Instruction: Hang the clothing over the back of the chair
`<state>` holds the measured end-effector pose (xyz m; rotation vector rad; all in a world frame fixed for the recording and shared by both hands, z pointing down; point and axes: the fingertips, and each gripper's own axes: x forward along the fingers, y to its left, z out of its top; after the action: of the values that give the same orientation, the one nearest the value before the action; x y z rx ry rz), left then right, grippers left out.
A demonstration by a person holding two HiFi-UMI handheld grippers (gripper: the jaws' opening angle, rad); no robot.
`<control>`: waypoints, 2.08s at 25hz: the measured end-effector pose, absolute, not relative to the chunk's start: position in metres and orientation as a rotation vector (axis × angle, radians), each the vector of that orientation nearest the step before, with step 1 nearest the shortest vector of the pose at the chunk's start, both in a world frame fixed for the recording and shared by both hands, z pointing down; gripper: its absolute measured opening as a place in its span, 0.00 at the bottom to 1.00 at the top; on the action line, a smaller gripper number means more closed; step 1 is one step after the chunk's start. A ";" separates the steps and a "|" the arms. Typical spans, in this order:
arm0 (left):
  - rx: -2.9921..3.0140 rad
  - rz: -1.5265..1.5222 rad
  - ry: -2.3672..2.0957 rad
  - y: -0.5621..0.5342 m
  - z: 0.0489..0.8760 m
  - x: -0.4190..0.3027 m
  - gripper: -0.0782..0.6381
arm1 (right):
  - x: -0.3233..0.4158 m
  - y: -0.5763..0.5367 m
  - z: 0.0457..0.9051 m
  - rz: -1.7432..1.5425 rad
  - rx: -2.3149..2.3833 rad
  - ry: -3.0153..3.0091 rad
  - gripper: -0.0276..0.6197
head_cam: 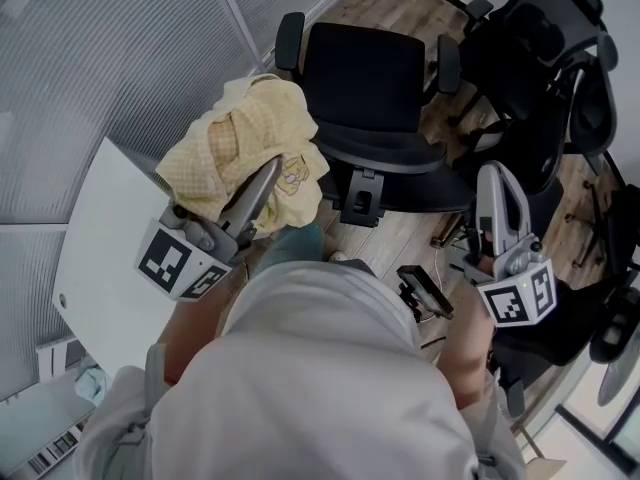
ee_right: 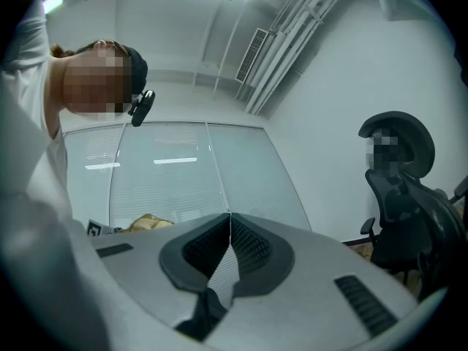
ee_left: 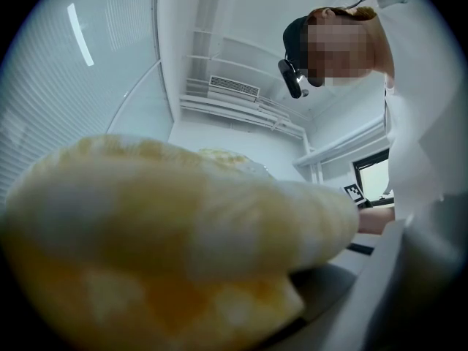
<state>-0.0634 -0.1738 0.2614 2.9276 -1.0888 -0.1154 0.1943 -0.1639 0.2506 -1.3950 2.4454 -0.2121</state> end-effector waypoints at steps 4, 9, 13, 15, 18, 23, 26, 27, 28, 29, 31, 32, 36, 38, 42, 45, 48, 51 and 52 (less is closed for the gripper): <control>2.963 -0.089 -0.999 -0.177 0.263 -0.059 0.28 | 0.190 -0.168 0.250 -0.215 -1.415 2.438 0.08; 3.002 -0.067 -0.892 -0.180 0.265 -0.051 0.28 | 0.184 -0.173 0.252 -0.228 -1.398 2.444 0.08; 3.021 -0.057 -0.809 -0.178 0.266 -0.048 0.28 | 0.174 -0.174 0.252 -0.235 -1.363 2.475 0.08; 3.021 -0.065 -0.751 -0.175 0.266 -0.046 0.28 | 0.171 -0.173 0.252 -0.233 -1.359 2.486 0.08; 3.017 -0.080 -0.645 -0.169 0.263 -0.044 0.28 | 0.171 -0.172 0.253 -0.232 -1.359 2.487 0.08; 3.043 -0.062 -0.495 -0.152 0.253 -0.041 0.28 | 0.170 -0.165 0.252 -0.228 -1.349 2.495 0.08; 3.074 -0.004 -0.433 -0.141 0.250 -0.043 0.28 | 0.172 -0.160 0.252 -0.228 -1.344 2.497 0.08; 3.089 0.012 -0.415 -0.137 0.249 -0.043 0.28 | 0.172 -0.158 0.252 -0.226 -1.341 2.498 0.08; 3.101 0.021 -0.400 -0.132 0.247 -0.044 0.28 | 0.173 -0.156 0.252 -0.224 -1.338 2.499 0.08; 3.112 0.023 -0.388 -0.127 0.244 -0.044 0.28 | 0.174 -0.153 0.252 -0.221 -1.334 2.501 0.08; 3.127 0.019 -0.366 -0.118 0.239 -0.042 0.28 | 0.175 -0.150 0.252 -0.220 -1.326 2.503 0.08; 3.133 0.015 -0.351 -0.114 0.236 -0.040 0.28 | 0.176 -0.149 0.252 -0.220 -1.323 2.503 0.08; 3.132 -0.022 -0.256 -0.097 0.226 -0.032 0.28 | 0.177 -0.147 0.252 -0.217 -1.314 2.502 0.08; 3.122 -0.035 -0.176 -0.087 0.223 -0.028 0.28 | 0.178 -0.146 0.250 -0.209 -1.314 2.500 0.08; 3.096 -0.071 0.037 -0.063 0.210 -0.020 0.28 | 0.184 -0.143 0.249 -0.199 -1.325 2.490 0.08; 3.087 -0.100 0.197 -0.046 0.198 -0.013 0.28 | 0.189 -0.141 0.250 -0.199 -1.340 2.481 0.08; 3.078 -0.080 0.343 -0.033 0.196 0.000 0.28 | 0.196 -0.139 0.250 -0.197 -1.353 2.470 0.08; 3.052 -0.074 0.470 -0.023 0.201 0.013 0.28 | 0.204 -0.138 0.250 -0.191 -1.367 2.458 0.08; 3.035 -0.079 0.497 -0.023 0.205 0.016 0.28 | 0.206 -0.137 0.251 -0.190 -1.374 2.454 0.08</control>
<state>0.0164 -0.0227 0.2051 3.0346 0.4972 -0.0787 0.2060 -0.1370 0.2505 -1.3744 2.4541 -0.1900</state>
